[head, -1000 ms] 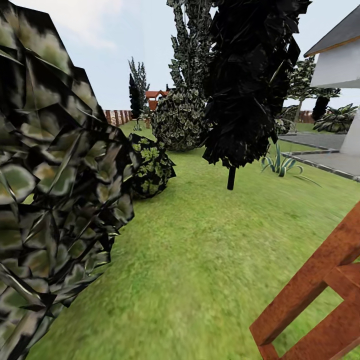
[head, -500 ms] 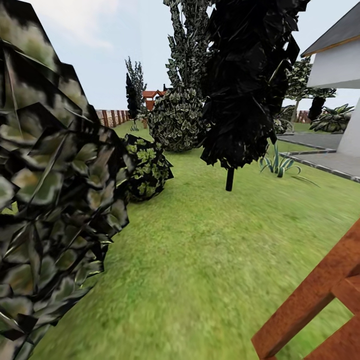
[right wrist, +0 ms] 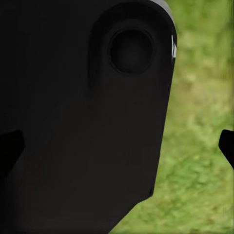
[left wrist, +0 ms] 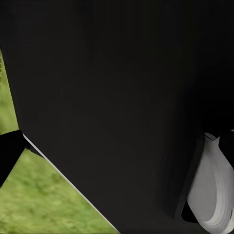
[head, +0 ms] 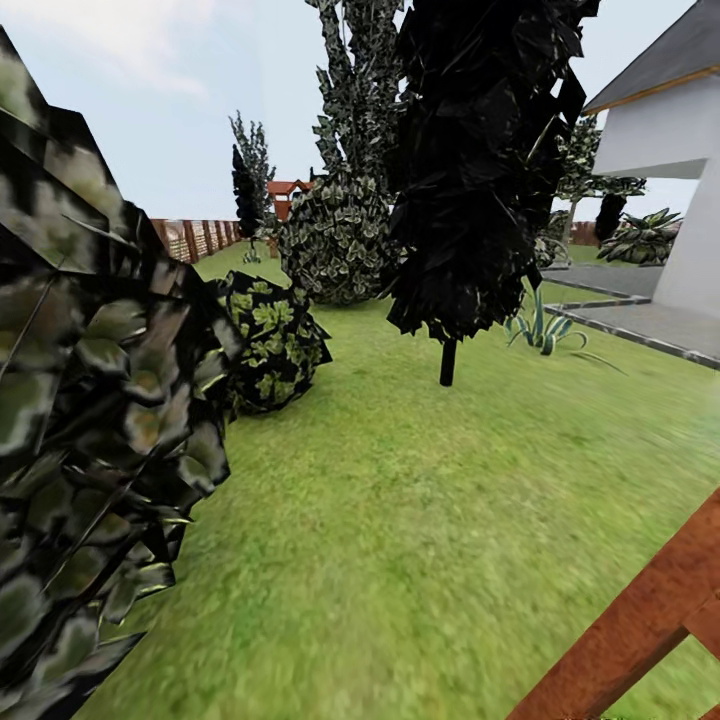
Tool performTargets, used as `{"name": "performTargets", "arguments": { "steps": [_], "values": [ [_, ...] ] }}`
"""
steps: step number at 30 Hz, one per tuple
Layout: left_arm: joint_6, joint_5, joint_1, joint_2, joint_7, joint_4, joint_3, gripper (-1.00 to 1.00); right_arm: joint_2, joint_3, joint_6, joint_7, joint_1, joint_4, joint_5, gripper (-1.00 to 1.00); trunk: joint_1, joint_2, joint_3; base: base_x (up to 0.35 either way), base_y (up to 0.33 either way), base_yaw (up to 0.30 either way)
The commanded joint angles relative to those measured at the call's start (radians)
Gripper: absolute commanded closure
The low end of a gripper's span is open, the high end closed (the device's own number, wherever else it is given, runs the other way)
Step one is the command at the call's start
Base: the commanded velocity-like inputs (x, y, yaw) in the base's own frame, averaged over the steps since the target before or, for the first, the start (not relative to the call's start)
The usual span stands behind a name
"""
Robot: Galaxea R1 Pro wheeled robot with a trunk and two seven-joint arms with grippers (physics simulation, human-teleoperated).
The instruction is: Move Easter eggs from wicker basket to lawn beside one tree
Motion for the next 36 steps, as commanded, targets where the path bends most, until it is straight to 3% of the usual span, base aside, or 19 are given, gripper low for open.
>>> {"name": "performTargets", "arguments": {
  "steps": [1,12,36],
  "values": [
    [0.000,0.001,0.001,0.000,-0.001,-0.002,-0.001,-1.00,0.000,0.005,0.000,0.001,-0.001,0.002,0.002,-1.00,0.000,0.000,-0.001,0.101,0.000,-0.238],
    [0.000,0.001,0.001,0.000,-0.001,-0.002,0.001,-1.00,0.000,0.005,0.000,0.000,-0.001,0.002,0.001,-1.00,0.000,0.000,-0.001,0.050,0.000,-0.039],
    [0.003,0.001,0.001,0.000,-0.001,-0.002,0.002,-1.00,0.000,0.005,0.000,0.000,-0.001,0.002,0.002,-1.00,0.000,0.000,-0.001,0.319,0.000,0.000]
  ]
}}
